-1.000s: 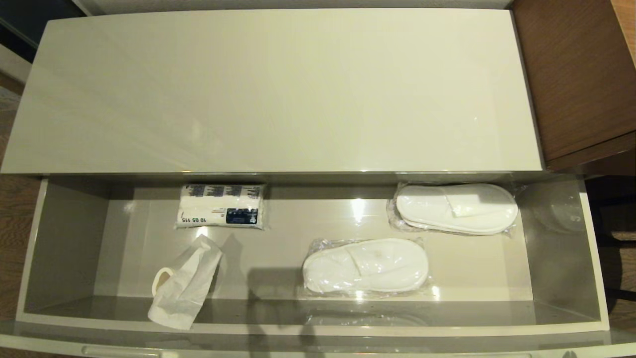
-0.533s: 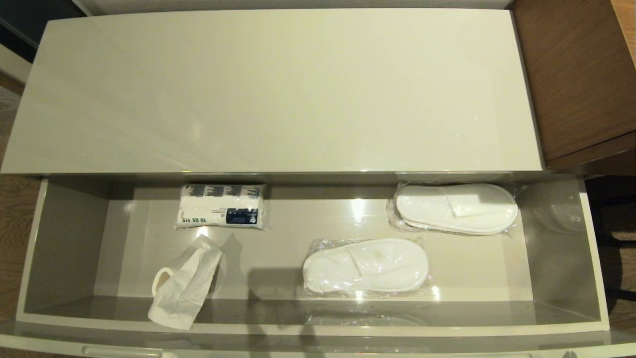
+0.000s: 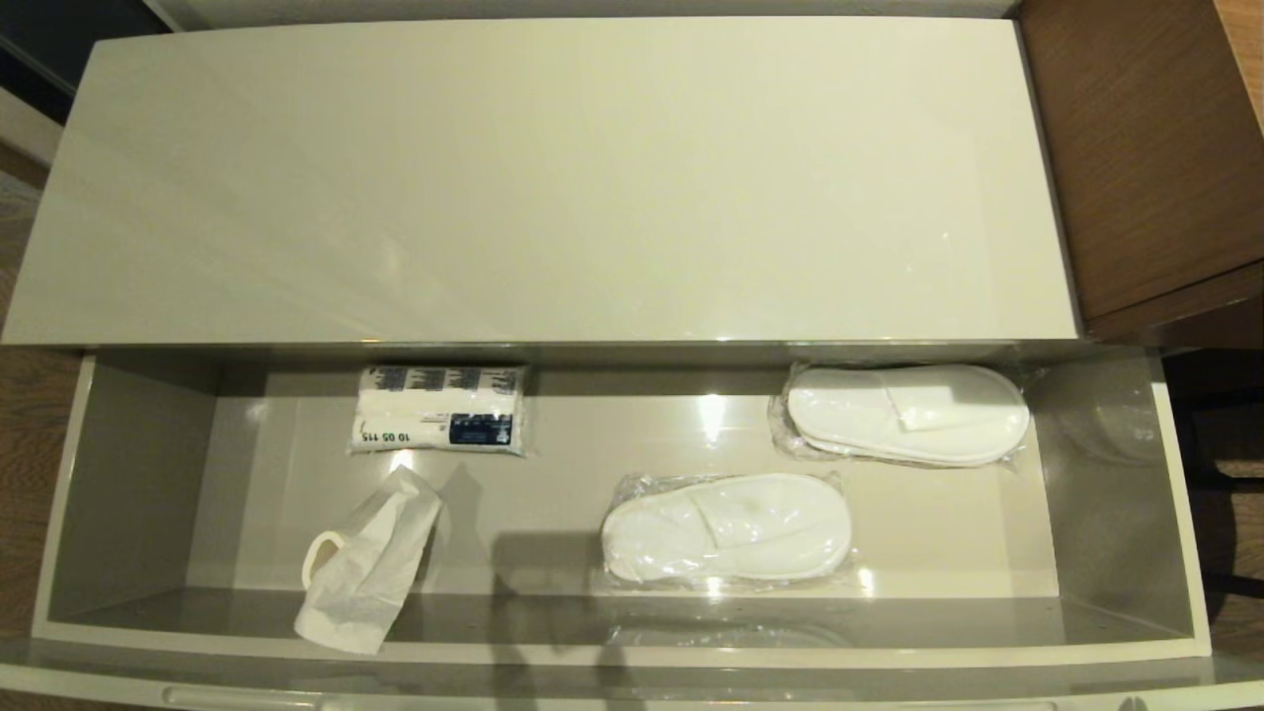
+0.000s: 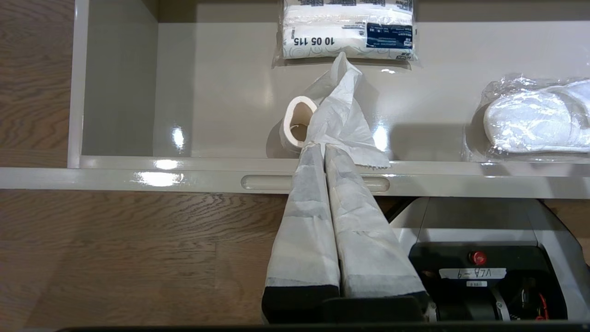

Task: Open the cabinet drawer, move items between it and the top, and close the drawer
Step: Close the drawer

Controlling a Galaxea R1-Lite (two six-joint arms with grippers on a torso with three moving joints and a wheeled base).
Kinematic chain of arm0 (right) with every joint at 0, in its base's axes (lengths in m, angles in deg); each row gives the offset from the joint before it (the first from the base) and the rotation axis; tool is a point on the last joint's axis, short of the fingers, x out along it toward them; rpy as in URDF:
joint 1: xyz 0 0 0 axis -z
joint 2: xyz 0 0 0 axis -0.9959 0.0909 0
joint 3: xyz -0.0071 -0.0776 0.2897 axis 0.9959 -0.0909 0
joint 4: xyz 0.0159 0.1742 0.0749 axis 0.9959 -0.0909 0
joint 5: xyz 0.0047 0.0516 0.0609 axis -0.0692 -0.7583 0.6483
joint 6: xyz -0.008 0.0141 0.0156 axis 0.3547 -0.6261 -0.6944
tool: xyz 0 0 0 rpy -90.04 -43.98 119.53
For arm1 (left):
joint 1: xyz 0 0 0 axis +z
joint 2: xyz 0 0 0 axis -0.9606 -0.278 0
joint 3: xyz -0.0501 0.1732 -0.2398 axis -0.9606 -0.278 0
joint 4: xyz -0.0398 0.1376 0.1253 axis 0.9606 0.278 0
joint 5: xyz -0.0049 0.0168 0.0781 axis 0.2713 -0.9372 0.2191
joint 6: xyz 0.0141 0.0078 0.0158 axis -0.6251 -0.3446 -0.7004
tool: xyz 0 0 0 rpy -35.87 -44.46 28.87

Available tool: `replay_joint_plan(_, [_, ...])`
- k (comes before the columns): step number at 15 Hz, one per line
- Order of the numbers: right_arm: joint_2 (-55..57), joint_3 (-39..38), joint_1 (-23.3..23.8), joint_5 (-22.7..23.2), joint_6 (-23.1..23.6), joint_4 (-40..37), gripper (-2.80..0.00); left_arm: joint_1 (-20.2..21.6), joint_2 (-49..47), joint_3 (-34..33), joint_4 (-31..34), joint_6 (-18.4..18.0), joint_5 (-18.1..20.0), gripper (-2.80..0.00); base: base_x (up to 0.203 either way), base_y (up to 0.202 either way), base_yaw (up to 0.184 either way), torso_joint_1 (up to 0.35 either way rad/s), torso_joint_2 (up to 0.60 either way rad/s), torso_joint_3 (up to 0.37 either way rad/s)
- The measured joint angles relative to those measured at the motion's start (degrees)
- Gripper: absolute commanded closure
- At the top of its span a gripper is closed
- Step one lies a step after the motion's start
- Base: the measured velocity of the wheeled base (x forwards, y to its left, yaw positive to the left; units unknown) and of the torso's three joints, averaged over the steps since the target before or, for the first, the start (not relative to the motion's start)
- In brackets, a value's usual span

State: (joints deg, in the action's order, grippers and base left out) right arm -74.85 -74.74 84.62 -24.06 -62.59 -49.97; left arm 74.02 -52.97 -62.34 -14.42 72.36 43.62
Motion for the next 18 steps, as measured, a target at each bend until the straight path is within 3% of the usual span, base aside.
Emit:
replay_joint_plan(14, [0.0, 0.0, 0.0, 0.0, -0.1, 0.0, 0.0, 0.0, -0.02, -0.05, 2.22, -0.71, 0.38, 0.0, 0.0, 0.0, 0.0, -0.002, 0.0, -0.004])
replay_joint_plan(18, [0.0, 0.0, 0.0, -0.13, -1.51, 0.17, 0.0, 0.0, -0.05, -0.05, 2.24, -0.66, 0.38, 0.0, 0.0, 0.0, 0.0, -0.222, -0.08, -0.288])
